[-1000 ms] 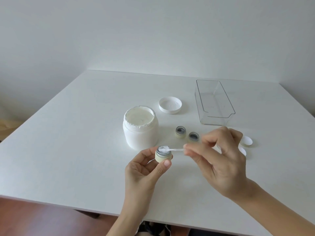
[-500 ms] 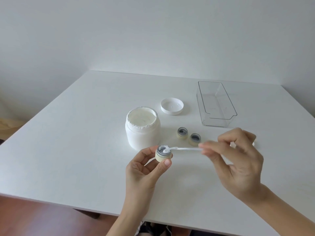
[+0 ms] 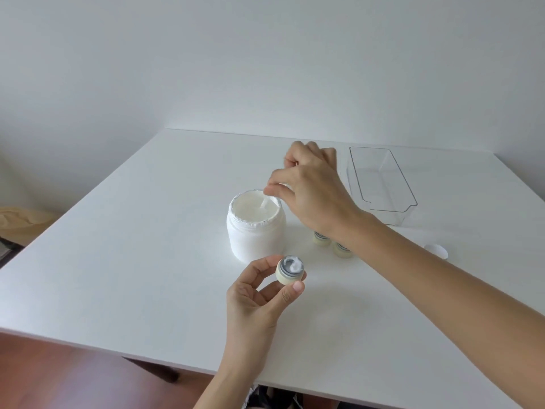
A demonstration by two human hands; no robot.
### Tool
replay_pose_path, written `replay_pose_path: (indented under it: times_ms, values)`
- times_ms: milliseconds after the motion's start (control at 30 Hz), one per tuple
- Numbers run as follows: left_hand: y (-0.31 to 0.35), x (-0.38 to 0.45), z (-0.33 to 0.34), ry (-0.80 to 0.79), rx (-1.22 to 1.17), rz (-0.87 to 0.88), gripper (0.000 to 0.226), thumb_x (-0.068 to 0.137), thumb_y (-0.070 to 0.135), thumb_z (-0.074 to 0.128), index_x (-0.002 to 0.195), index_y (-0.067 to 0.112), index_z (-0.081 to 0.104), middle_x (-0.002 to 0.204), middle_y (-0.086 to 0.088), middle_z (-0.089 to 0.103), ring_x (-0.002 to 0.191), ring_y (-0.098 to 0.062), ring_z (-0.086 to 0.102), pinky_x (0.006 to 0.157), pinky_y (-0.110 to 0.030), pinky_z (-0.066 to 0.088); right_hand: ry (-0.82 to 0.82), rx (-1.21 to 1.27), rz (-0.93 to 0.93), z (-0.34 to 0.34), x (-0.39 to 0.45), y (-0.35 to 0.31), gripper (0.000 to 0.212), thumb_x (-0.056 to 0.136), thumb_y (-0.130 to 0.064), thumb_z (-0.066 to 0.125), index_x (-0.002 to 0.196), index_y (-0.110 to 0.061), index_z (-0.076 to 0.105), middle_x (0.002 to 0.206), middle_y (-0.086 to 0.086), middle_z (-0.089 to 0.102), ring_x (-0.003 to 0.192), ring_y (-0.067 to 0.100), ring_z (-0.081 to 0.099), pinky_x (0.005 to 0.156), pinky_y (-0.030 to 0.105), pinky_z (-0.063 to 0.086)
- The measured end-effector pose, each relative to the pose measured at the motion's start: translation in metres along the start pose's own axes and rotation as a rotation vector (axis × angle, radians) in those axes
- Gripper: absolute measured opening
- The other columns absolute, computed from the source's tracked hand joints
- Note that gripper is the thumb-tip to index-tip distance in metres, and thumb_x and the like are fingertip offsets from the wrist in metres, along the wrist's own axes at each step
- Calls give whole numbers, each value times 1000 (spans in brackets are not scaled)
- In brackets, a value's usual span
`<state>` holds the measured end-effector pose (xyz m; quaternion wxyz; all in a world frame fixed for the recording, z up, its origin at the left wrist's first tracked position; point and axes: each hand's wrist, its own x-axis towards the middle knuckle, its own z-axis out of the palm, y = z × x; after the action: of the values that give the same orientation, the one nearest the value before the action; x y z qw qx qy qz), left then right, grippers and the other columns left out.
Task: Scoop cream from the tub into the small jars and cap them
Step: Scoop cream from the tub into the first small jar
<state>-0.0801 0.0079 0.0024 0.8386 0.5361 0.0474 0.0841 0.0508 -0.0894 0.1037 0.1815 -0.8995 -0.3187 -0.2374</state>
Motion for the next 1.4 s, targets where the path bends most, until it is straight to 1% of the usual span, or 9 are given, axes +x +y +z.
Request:
replay_pose_path:
  times_ms: [133,333,533,633,767,933,1100,1267,1400]
  values:
    - [0,0,0,3,-27,-7,38,70,0,83,104,6,68,105,-10,76,92,-34,75,75,-22,57,-188,-119,-27,10,15,-6,25,94,-36,54,87,-20,72,93,-1,39,100,23,39,84,32,20]
    - [0,0,0,5,-33,-11,34,69,3,81,100,12,71,104,-9,77,91,-34,75,76,-23,57,-332,5,139,12,19,-8,29,93,-36,56,76,-14,66,89,2,46,99,27,44,82,33,25]
    - [-2,0,-1,7,-43,-4,34,70,2,80,101,13,71,103,-9,77,92,-34,75,76,-23,57,-279,171,401,8,18,4,37,94,-31,52,88,2,68,80,11,67,91,30,58,79,35,29]
    - [-3,0,-2,2,-35,-3,34,70,2,80,101,15,72,103,-8,77,93,-33,75,76,-22,56,-219,319,540,3,14,11,37,93,-30,53,84,1,70,62,-2,61,64,18,50,77,34,34]
    - [-4,0,-2,-1,-15,2,34,71,5,80,102,15,72,103,-7,77,94,-33,74,79,-25,57,-162,512,670,1,7,23,33,92,-28,55,80,-1,71,49,-16,56,62,13,48,71,30,36]
    - [-4,0,-3,15,0,5,33,72,8,81,102,17,72,104,-7,77,94,-32,75,78,-24,57,-145,738,756,-9,-3,34,28,91,-31,60,69,-15,68,77,-18,60,77,-9,47,62,13,32]
    - [-5,0,-4,17,7,7,32,72,9,81,101,18,73,102,-4,77,94,-31,75,77,-23,56,-194,859,791,-24,-29,35,30,87,-36,63,62,-20,68,82,-16,63,87,1,52,86,25,34]
    - [-5,1,-4,14,-4,11,33,72,8,81,102,16,72,103,-6,77,94,-31,75,77,-22,56,-251,814,799,-23,-61,25,31,88,-34,63,61,-20,66,72,-13,65,69,-6,52,64,15,32]
    - [-4,1,-4,6,-5,12,36,69,13,85,103,17,72,103,-6,77,95,-31,75,77,-22,56,-262,764,794,-17,-74,21,35,91,-31,60,58,-18,63,39,-16,41,39,0,38,45,6,32]
